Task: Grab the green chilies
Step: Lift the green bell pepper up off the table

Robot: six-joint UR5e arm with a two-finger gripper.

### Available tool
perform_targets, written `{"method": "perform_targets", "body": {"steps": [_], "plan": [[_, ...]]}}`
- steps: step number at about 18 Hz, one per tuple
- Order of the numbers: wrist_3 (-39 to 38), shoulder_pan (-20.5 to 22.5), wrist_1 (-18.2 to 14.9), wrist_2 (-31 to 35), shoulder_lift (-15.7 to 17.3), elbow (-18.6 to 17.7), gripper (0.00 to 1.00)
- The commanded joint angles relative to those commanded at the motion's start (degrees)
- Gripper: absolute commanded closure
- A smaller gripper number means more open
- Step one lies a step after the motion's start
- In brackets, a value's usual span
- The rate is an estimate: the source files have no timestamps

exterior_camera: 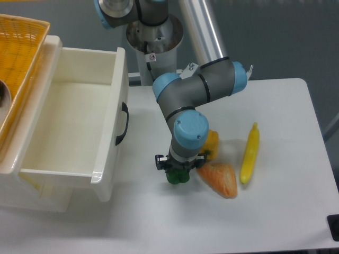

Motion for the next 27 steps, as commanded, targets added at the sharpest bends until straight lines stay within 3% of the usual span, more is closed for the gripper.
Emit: {"method": "perform_targets", "body": {"steps": [13,17,27], "plan": [[19.95,-0.53,-0.09,2.11,4.83,0.00,0.60],[24.88,-0.18,-3.07,4.30,6.68,0.00,0.63],[26.29,0.79,-3.61,4.40,7.56,-0.26,0.63]]}}
